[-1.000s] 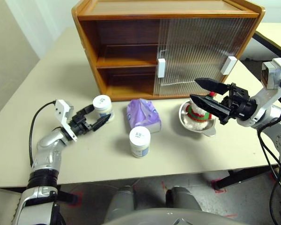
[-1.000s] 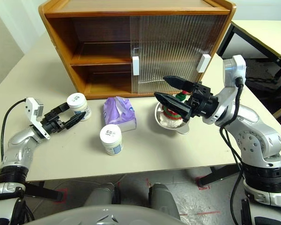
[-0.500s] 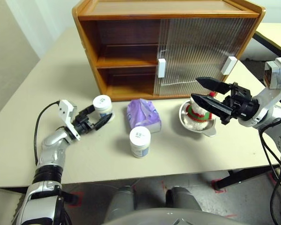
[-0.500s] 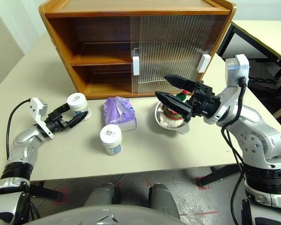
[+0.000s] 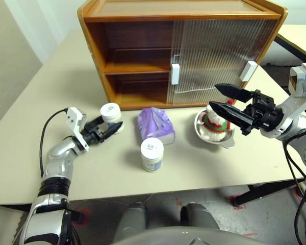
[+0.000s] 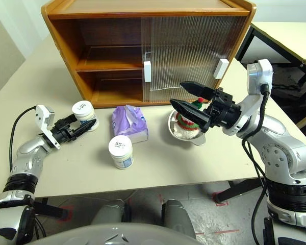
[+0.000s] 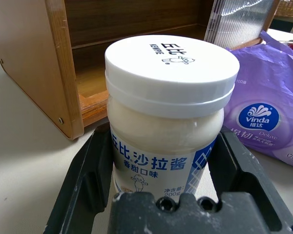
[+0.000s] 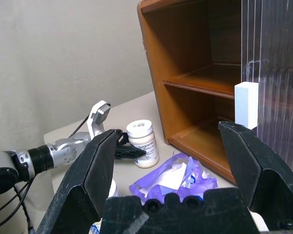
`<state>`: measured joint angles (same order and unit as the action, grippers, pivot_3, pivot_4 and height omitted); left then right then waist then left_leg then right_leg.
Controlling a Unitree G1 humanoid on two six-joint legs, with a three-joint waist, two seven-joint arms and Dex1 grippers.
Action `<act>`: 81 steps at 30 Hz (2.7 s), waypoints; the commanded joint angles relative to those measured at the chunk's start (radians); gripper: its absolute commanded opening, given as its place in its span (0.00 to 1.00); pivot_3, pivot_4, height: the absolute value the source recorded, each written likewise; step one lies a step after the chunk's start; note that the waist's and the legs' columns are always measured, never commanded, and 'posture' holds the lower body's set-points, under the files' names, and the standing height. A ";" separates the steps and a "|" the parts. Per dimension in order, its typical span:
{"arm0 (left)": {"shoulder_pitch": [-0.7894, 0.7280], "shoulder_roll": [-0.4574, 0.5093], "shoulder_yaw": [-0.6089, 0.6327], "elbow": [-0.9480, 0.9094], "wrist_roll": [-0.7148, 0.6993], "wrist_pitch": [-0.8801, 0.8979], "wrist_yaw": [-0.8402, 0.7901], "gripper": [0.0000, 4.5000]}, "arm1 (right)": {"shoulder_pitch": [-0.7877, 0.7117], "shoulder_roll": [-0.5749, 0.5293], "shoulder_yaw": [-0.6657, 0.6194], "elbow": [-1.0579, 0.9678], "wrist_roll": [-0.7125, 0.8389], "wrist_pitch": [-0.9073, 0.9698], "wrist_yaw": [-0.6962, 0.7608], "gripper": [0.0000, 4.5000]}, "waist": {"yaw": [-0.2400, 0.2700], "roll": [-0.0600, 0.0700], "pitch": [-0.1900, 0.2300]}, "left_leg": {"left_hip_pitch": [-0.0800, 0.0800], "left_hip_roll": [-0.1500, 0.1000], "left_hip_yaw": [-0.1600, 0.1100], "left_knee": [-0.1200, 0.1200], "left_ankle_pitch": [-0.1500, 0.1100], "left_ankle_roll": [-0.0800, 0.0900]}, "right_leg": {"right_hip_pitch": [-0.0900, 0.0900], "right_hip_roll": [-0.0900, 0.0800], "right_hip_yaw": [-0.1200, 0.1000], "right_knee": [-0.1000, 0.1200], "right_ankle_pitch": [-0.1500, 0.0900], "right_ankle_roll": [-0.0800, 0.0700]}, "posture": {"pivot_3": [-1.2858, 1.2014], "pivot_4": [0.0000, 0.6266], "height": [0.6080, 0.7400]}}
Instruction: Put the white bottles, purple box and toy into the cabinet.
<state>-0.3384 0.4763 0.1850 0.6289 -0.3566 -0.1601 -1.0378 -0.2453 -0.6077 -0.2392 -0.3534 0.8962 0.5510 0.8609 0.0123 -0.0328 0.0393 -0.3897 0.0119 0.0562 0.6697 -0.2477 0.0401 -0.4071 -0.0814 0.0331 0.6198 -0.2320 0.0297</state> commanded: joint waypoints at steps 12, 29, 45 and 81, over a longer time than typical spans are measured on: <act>-0.101 -0.101 -0.024 -0.229 -0.005 0.197 0.197 0.69 | -0.002 0.017 0.010 0.001 -0.012 -0.006 0.011 1.00 | 0.001 -0.001 -0.001 | 0.000 0.000 0.000 0.002 0.000 0.001 | 0.001 0.002 0.001 0.000 0.001 0.002 | 0.51 0.00 1.00; -0.287 -0.215 -0.070 -0.039 0.123 0.187 0.455 0.69 | 0.022 0.030 0.000 -0.025 -0.011 -0.011 -0.011 1.00 | -0.020 -0.002 0.000 | -0.001 0.001 0.000 0.008 0.000 0.001 | 0.002 0.006 0.003 0.000 0.002 0.004 | 0.50 0.00 1.00; -0.473 -0.278 -0.068 0.305 0.207 0.042 0.616 0.69 | 0.048 0.030 -0.018 -0.055 -0.002 -0.007 -0.030 1.00 | -0.026 -0.004 0.001 | -0.001 0.001 0.000 0.008 0.000 0.000 | 0.002 0.008 0.004 0.000 0.002 0.005 | 0.49 0.00 1.00; -0.619 -0.320 -0.035 0.632 0.287 -0.077 0.863 1.00 | 0.061 -0.005 -0.035 -0.083 0.032 0.002 -0.070 1.00 | -0.052 -0.005 0.001 | -0.001 0.001 0.000 0.009 0.000 0.000 | 0.002 0.010 0.005 0.000 0.003 0.005 | 0.48 0.00 1.00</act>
<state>-0.9382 0.1601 0.1480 1.2405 -0.0786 -0.2291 -0.1789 -0.1819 -0.6022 -0.2550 -0.4271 0.9202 0.5507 0.7908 -0.0395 -0.0382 0.0402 -0.3911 0.0131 0.0559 0.6784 -0.2478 0.0398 -0.4056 -0.0718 0.0384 0.6202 -0.2285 0.0350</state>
